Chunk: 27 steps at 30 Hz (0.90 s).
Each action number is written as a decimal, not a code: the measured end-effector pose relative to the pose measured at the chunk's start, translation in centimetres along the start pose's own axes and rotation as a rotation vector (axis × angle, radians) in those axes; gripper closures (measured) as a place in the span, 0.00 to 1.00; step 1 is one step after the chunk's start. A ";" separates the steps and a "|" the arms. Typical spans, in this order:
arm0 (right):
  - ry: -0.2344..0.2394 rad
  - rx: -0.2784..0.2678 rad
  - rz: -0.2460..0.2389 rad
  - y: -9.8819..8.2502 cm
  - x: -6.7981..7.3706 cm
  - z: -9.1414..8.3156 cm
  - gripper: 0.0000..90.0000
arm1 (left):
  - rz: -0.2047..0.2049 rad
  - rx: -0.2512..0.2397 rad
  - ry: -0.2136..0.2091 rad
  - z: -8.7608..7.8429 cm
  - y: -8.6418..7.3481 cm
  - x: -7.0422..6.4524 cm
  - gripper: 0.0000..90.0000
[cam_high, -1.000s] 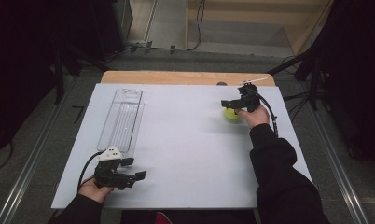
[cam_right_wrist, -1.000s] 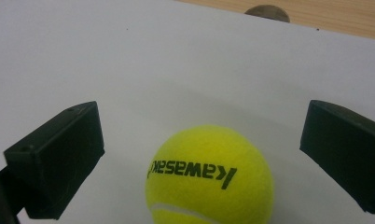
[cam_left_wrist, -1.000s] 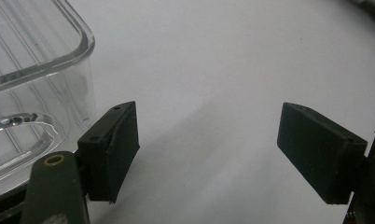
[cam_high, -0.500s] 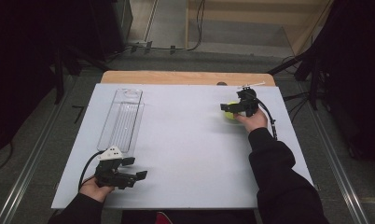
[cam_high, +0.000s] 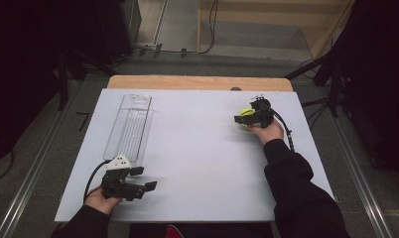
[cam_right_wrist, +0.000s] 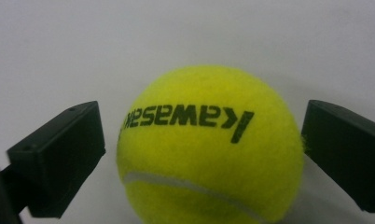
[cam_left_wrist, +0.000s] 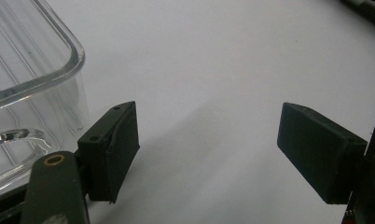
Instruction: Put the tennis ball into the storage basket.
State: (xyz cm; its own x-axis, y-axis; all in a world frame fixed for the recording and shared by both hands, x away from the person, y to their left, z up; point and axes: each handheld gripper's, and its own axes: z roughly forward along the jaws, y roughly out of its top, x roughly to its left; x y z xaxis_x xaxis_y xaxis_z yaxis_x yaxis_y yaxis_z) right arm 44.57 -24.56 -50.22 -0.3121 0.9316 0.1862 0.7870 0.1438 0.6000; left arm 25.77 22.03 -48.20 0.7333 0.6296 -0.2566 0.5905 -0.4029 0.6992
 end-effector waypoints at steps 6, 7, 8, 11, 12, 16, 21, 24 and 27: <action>0.014 0.009 0.015 -0.3 -0.3 0.1 0.24 | -0.001 0.000 0.001 0.0 0.0 0.0 0.24; 0.028 0.007 0.019 -0.3 -0.4 0.1 0.25 | 0.000 0.001 0.002 0.0 0.0 0.0 0.24; 0.030 0.005 0.019 -0.3 -0.4 0.1 0.25 | 0.000 0.000 0.001 0.0 0.0 0.0 0.24; 0.028 0.004 0.001 -0.3 -0.3 0.1 0.25 | 0.000 -0.002 -0.001 0.0 0.0 0.0 0.24; 0.029 0.004 -0.001 -0.3 -0.3 0.1 0.25 | -0.001 -0.002 -0.002 0.0 0.0 0.0 0.24; 0.034 0.009 0.003 -0.3 -0.4 0.1 0.25 | 0.000 -0.002 -0.002 0.0 0.0 0.0 0.24; 0.033 0.006 -0.009 -0.3 -0.4 0.1 0.25 | 0.000 -0.002 0.001 0.0 0.0 0.0 0.24; 0.031 0.011 -0.015 -0.3 -0.3 0.0 0.26 | -0.001 -0.003 0.002 0.0 0.0 0.0 0.24; 0.035 0.010 -0.016 -0.2 -0.3 -0.1 0.26 | -0.001 -0.003 0.001 -0.1 0.0 0.0 0.24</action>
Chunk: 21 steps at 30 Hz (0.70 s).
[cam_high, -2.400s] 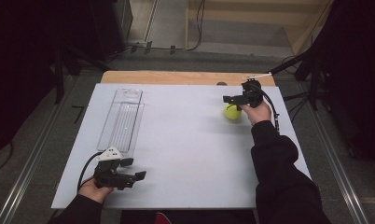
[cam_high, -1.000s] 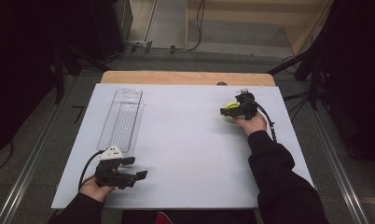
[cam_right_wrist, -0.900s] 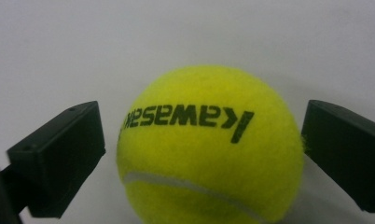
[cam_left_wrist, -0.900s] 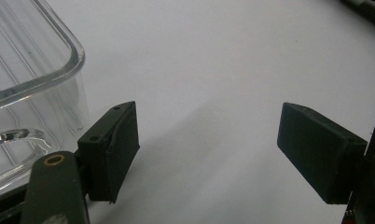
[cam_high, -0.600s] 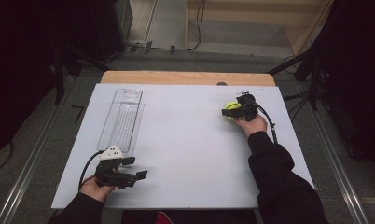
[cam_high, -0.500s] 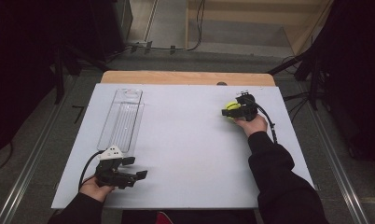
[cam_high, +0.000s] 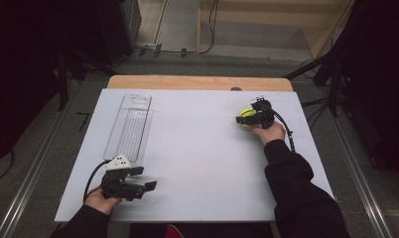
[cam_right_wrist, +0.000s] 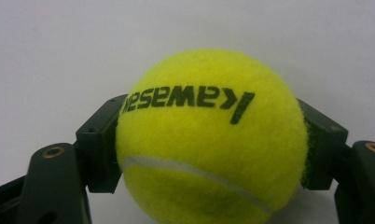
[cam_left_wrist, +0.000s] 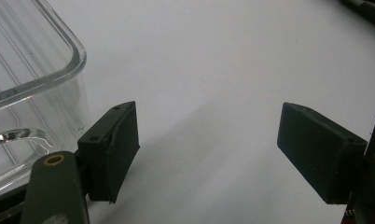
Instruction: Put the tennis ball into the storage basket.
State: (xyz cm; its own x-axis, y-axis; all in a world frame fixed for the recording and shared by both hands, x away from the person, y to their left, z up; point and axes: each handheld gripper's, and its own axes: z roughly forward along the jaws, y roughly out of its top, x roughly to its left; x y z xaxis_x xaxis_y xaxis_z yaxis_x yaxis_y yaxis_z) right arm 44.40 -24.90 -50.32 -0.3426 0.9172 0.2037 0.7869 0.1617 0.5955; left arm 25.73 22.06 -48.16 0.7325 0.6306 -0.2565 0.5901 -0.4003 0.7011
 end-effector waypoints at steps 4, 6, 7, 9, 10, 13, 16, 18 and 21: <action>0.002 -0.008 -0.012 0.1 0.2 -0.3 0.25 | 0.000 -0.001 0.000 0.0 0.0 0.0 0.24; 0.002 -0.015 -0.018 0.2 0.5 -0.6 0.26 | 0.001 -0.001 0.001 0.0 0.0 0.0 0.24; 0.005 -0.019 -0.023 0.2 0.5 -0.7 0.26 | 0.000 -0.003 0.001 0.0 0.0 0.0 0.24; 0.012 -0.028 -0.028 0.3 0.7 -1.1 0.26 | 0.000 -0.002 0.001 0.0 0.0 0.0 0.24; 0.015 -0.033 -0.030 0.3 0.8 -1.3 0.26 | 0.001 -0.002 0.001 0.0 0.0 0.0 0.24; 0.024 -0.045 -0.036 0.5 1.0 -1.8 0.25 | 0.000 -0.002 0.001 0.0 0.0 0.0 0.23; 0.036 -0.050 -0.044 0.5 1.3 -2.3 0.26 | 0.001 -0.003 0.001 0.0 0.0 0.0 0.24; 0.041 -0.052 -0.048 0.5 1.4 -2.5 0.26 | 0.002 -0.002 0.000 0.0 0.0 0.0 0.24; 0.051 -0.047 -0.058 0.5 1.7 -2.9 0.26 | 0.001 -0.003 0.000 0.0 0.0 0.0 0.24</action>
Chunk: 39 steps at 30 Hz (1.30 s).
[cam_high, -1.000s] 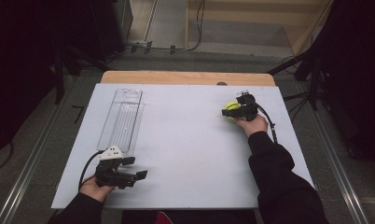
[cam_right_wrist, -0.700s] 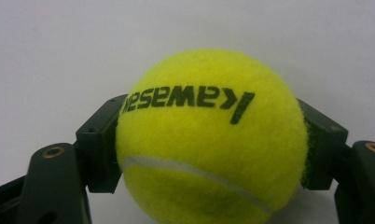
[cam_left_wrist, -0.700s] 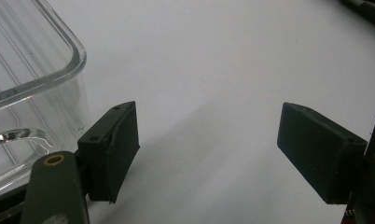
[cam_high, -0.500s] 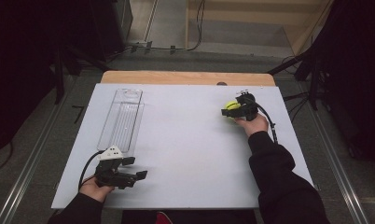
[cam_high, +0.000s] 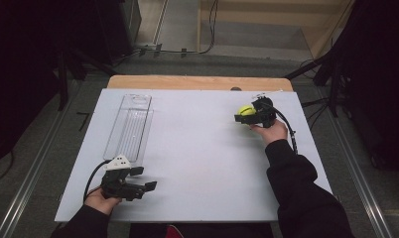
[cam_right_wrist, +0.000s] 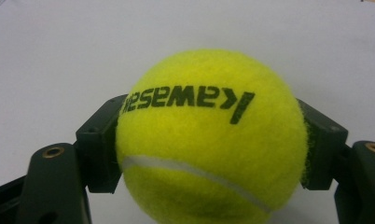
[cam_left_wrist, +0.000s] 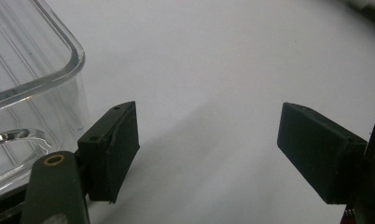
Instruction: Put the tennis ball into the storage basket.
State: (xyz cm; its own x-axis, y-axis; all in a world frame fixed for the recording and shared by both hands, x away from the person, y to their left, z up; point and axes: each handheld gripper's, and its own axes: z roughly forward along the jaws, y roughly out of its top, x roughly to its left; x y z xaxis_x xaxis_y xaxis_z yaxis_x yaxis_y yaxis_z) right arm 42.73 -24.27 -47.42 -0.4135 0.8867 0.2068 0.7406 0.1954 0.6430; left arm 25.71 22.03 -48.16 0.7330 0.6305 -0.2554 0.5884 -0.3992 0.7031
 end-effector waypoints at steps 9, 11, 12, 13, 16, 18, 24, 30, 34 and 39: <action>0.024 -0.014 -0.017 0.2 1.3 -0.6 0.26 | 0.002 0.001 -0.002 0.0 0.0 0.0 0.24; 0.031 -0.013 -0.026 0.3 1.7 -0.7 0.26 | 0.001 0.000 -0.001 0.0 0.0 0.0 0.24; 0.034 -0.012 -0.033 0.3 1.8 -0.7 0.26 | 0.001 0.000 -0.002 0.0 0.0 0.0 0.24; 0.041 -0.011 -0.033 0.3 2.0 -0.8 0.26 | 0.001 -0.001 -0.002 0.0 0.0 0.0 0.24; 0.053 -0.010 -0.044 0.3 2.4 -0.9 0.26 | 0.000 -0.001 -0.001 0.0 0.0 0.0 0.24; 0.063 -0.010 -0.051 0.3 2.7 -0.9 0.26 | 0.000 -0.001 -0.001 0.0 0.0 0.0 0.24; 0.092 -0.010 -0.073 0.3 3.7 -1.1 0.26 | -0.003 -0.004 -0.001 0.0 0.0 0.0 0.24; 0.113 -0.008 -0.087 0.2 4.6 -1.2 0.26 | -0.005 -0.007 0.000 -0.1 0.0 0.0 0.24; 0.126 -0.007 -0.096 0.2 5.0 -1.3 0.26 | -0.007 -0.008 -0.002 -0.1 0.0 0.1 0.24; 0.141 -0.003 -0.103 0.1 5.6 -1.2 0.26 | -0.006 -0.004 -0.001 0.0 0.0 0.1 0.24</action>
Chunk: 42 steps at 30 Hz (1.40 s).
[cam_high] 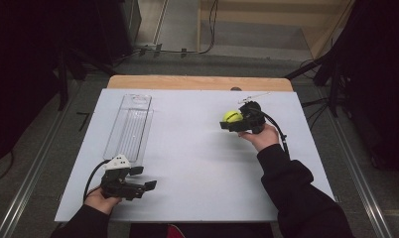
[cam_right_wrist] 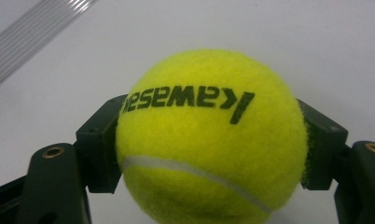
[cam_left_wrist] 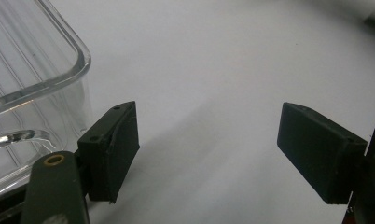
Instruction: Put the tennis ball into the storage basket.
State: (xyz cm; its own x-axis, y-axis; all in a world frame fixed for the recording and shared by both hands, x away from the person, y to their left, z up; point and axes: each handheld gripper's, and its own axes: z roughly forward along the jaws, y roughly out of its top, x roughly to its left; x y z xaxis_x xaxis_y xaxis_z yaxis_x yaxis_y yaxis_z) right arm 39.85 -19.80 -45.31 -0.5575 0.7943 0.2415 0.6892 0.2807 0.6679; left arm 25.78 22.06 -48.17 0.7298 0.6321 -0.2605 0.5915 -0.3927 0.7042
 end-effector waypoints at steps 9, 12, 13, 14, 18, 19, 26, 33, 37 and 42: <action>0.023 0.003 -0.012 -0.1 0.8 0.2 0.26 | -0.001 0.001 -0.002 0.0 0.0 0.1 0.24; 0.026 0.004 -0.015 0.0 1.1 0.2 0.26 | 0.000 0.000 -0.003 0.0 0.0 0.1 0.24; 0.028 0.002 -0.017 0.0 1.2 0.2 0.26 | -0.001 -0.001 -0.004 0.0 0.0 0.1 0.23; 0.029 0.003 -0.016 0.0 1.3 0.2 0.26 | 0.001 -0.001 -0.002 0.0 0.0 0.1 0.24; 0.035 0.007 -0.028 0.0 1.8 0.3 0.26 | 0.002 -0.002 -0.001 -0.1 0.0 0.0 0.24; 0.035 0.007 -0.036 0.0 1.8 0.4 0.26 | 0.001 -0.003 -0.001 -0.1 0.0 0.0 0.24; 0.049 0.009 -0.055 0.1 2.7 0.6 0.26 | 0.004 -0.006 -0.001 -0.1 0.0 -0.1 0.24; 0.063 0.012 -0.076 0.2 3.4 0.9 0.26 | 0.009 -0.007 -0.005 -0.2 0.1 -0.1 0.24; 0.075 0.011 -0.081 0.2 3.7 1.0 0.26 | 0.009 -0.005 -0.004 -0.2 0.1 -0.1 0.24; 0.085 0.016 -0.089 0.3 4.3 1.1 0.26 | 0.010 -0.004 -0.002 -0.2 0.1 -0.1 0.24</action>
State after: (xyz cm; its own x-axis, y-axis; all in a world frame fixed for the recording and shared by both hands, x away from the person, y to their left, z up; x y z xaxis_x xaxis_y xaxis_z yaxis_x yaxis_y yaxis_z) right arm 38.16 -15.72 -44.86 -0.6535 0.7175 0.2410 0.6421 0.3569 0.6785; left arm 25.68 22.09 -47.96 0.7362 0.6268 -0.2552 0.5830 -0.3961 0.7094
